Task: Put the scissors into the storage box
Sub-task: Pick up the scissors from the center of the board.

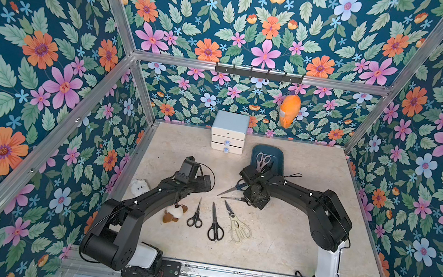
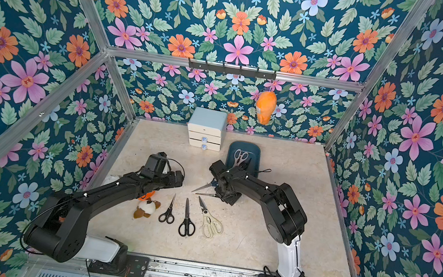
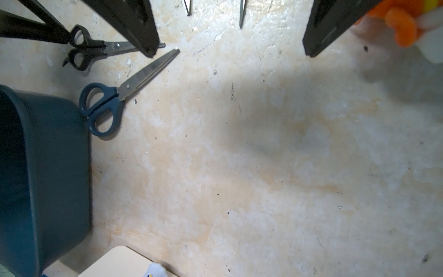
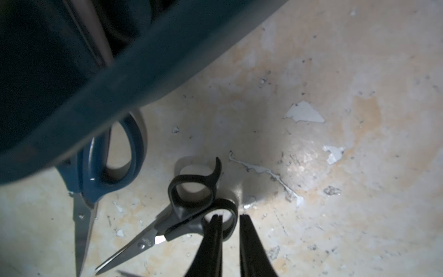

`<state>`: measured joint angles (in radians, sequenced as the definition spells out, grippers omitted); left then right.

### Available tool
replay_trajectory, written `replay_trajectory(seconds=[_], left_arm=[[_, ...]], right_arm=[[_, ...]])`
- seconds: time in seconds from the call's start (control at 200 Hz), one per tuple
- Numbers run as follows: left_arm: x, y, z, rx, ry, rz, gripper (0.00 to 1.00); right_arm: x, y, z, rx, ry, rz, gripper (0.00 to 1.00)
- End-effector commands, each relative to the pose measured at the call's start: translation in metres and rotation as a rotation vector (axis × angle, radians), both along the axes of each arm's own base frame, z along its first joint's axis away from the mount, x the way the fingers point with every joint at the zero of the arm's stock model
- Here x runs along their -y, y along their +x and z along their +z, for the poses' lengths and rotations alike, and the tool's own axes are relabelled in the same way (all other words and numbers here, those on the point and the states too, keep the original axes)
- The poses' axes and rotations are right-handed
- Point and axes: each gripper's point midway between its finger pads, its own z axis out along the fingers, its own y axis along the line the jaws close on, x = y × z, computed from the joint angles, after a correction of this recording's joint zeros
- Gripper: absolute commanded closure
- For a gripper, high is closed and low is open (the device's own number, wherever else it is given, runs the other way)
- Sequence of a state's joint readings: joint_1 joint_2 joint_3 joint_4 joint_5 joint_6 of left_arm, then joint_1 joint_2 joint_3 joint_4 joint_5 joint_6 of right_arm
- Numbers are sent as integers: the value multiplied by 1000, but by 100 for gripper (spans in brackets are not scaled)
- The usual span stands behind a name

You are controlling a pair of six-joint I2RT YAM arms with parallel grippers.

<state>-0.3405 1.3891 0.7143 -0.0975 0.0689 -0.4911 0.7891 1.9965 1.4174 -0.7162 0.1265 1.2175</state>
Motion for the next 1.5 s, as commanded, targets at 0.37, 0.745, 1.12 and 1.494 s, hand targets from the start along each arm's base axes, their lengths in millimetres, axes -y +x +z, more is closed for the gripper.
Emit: replay_trajectory(seconds=[0.37, 0.745, 1.12, 1.494], left_arm=[[-8, -7, 7, 21, 22, 15, 1], [-9, -9, 6, 18, 24, 9, 1], [-7, -9, -1, 13, 20, -8, 1], [-13, -10, 2, 26, 44, 8, 1]], right_arm=[[2, -4, -18, -31, -26, -37, 83], [14, -21, -12, -70, -79, -25, 81], [18, -27, -20, -88, -116, -37, 79], [24, -30, -44, -102, -139, -67, 96]])
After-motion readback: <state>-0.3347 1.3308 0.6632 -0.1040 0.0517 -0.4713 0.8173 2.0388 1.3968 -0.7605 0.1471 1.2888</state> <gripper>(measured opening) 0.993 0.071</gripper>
